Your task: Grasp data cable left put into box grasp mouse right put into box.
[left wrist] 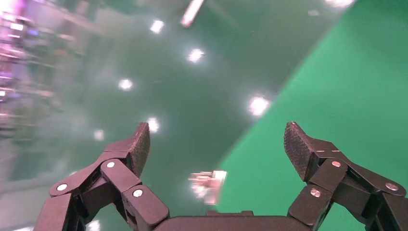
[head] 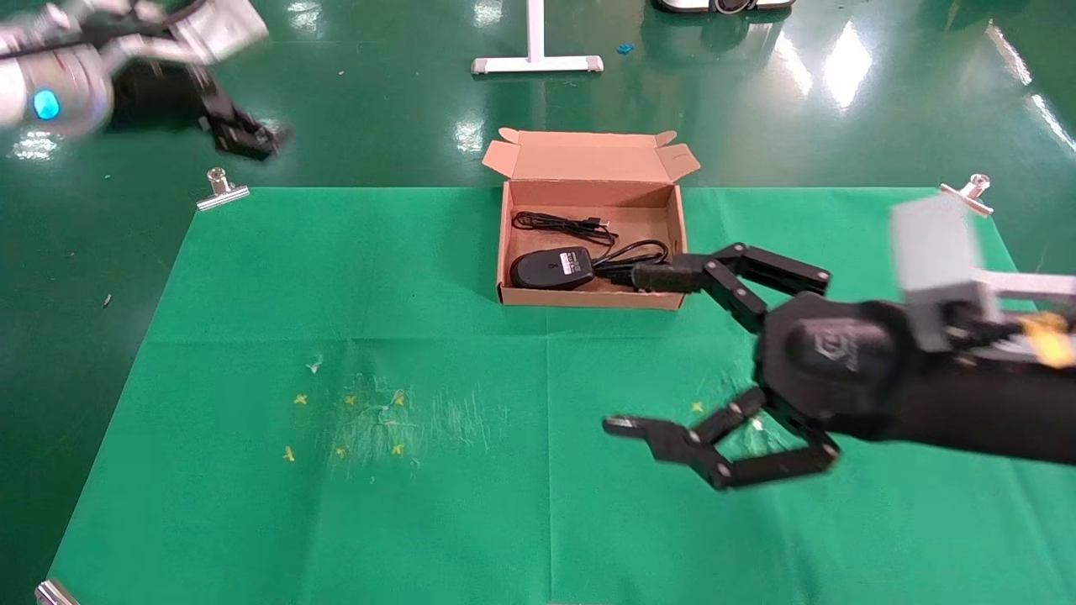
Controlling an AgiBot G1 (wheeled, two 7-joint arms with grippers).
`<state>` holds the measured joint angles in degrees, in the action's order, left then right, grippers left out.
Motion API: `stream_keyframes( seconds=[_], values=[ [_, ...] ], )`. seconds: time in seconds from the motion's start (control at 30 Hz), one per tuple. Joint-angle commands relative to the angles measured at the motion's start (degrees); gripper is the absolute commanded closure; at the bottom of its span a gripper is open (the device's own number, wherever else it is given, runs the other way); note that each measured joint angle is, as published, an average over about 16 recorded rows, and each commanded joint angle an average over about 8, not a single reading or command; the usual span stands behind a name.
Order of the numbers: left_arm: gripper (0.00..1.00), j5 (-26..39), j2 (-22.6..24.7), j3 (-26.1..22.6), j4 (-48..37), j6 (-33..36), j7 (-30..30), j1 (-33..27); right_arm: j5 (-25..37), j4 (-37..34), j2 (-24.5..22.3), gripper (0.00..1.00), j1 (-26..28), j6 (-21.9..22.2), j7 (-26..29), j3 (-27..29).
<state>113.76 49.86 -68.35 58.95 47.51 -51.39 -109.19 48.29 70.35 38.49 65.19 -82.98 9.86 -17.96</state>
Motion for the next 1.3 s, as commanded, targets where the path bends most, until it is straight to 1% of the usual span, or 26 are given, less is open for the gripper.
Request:
stream_keyframes(
  seconds=[0.03, 0.17, 0.3, 1.3],
  values=[
    [0.0, -1.85, -0.38, 1.35, 0.37, 0.98, 1.05, 1.23, -2.02, 1.02, -1.09, 0.0, -1.14, -0.86, 0.28, 0.61],
    [0.0, -6.99, -1.44, 5.08, 1.42, 3.71, 3.95, 4.63, -5.19, 2.6, -2.8, 0.0, -2.92, -2.19, 0.71, 1.56],
    [0.0, -12.16, -2.51, 8.85, 2.47, 6.45, 6.87, 8.06, -6.42, 3.2, -3.46, 0.0, -3.6, -2.72, 0.87, 1.92],
    [0.0, -50.86, -10.5, 37.01, 10.35, 27.01, 28.74, 33.69, -6.53, 3.17, -3.52, 0.0, -3.56, -2.69, 0.79, 1.78]
  ],
)
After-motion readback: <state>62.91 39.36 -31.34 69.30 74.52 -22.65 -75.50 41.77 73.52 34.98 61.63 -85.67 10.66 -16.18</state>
